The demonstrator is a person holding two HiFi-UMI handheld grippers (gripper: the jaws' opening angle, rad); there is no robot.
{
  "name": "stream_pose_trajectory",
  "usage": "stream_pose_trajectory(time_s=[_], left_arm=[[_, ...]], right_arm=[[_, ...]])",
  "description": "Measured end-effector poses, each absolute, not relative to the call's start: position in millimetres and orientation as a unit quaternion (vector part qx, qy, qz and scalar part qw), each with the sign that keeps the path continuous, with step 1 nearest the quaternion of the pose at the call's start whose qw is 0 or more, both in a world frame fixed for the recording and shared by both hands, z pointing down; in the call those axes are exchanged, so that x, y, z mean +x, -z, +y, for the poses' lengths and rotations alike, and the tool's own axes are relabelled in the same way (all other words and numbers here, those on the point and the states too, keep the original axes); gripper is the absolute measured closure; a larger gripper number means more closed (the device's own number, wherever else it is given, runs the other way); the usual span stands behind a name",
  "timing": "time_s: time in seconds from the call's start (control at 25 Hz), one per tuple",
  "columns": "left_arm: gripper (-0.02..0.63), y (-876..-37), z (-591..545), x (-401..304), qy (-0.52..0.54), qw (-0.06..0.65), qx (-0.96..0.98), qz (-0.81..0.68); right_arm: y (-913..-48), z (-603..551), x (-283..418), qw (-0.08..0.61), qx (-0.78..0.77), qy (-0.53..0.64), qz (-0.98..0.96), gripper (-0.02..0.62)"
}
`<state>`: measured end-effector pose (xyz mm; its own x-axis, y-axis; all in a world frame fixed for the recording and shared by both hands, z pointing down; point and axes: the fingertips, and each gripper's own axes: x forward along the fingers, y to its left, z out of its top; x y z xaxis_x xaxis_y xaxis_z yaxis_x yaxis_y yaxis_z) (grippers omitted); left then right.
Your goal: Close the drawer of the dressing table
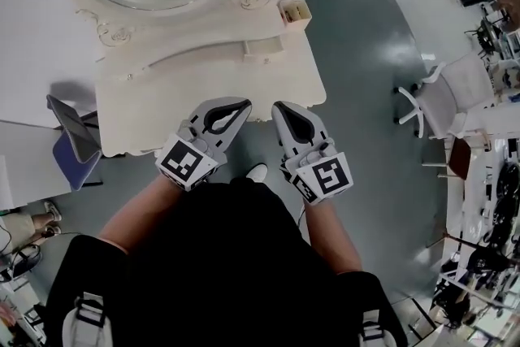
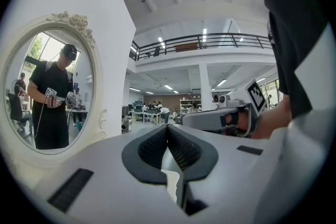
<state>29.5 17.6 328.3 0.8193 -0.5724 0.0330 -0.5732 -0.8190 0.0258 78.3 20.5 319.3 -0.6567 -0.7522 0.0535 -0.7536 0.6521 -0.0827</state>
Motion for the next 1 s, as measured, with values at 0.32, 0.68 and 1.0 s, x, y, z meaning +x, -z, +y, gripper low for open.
stream_pose_trajectory(time_s=[0.32, 0.68, 1.0], left_arm=[[0.611, -328.0, 3.6, 74.4, -0.013, 0.015, 0.946, -0.325], [0.611, -333.5, -45.0, 79.9, -0.022, 0.013, 0.935, -0.354], [0.612, -352.1, -97.4, 75.5, -0.014, 0.012, 0.937, -0.348]], right_arm=[[-327.7, -2.4, 118.8, 0.013, 0.383, -0.053, -0.922, 0.592], [-343.6, -46.6, 126.0, 0.017, 0.369, -0.064, -0.927, 0.592], [-372.4, -98.7, 120.6, 0.052, 0.38, -0.069, -0.921, 0.592]])
